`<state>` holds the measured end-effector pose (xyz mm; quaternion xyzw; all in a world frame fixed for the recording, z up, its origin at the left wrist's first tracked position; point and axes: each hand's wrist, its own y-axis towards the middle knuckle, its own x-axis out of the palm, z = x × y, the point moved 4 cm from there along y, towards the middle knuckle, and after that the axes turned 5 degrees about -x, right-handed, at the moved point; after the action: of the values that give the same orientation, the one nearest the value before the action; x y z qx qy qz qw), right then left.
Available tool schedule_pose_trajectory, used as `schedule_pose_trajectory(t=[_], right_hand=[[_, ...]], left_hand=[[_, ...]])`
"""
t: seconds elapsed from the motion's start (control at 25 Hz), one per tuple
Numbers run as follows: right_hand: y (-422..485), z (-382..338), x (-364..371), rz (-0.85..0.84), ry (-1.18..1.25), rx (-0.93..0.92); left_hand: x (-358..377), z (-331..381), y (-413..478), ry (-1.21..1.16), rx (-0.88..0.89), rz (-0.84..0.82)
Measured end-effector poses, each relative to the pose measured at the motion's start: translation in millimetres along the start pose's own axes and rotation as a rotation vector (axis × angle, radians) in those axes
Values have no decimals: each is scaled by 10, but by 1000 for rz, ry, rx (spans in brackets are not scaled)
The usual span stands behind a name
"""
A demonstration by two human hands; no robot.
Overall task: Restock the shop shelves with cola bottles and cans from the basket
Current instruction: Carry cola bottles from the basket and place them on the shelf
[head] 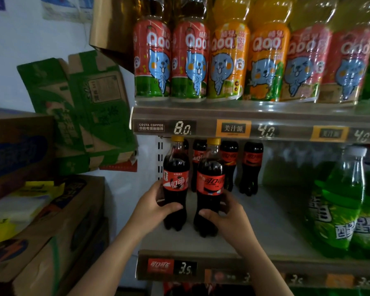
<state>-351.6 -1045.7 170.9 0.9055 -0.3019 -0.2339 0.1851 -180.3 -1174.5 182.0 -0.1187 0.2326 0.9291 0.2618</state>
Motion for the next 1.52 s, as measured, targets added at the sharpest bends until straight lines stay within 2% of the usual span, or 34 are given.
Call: schedule_pose_trajectory(t=[0.16,0.44,1.16,1.52], right_hand=[[403,169,64,47,-9,84],[859,297,195,99,4,60],[852,308,256,138,-13,61],[833,257,243,90,52,86]], left_hand=[[5,-148,332,27,-49,85],[66,-319,756,-31,-95,72],[104,-348,783,1,-106,74],[102,-280,703,-59,-131,44]])
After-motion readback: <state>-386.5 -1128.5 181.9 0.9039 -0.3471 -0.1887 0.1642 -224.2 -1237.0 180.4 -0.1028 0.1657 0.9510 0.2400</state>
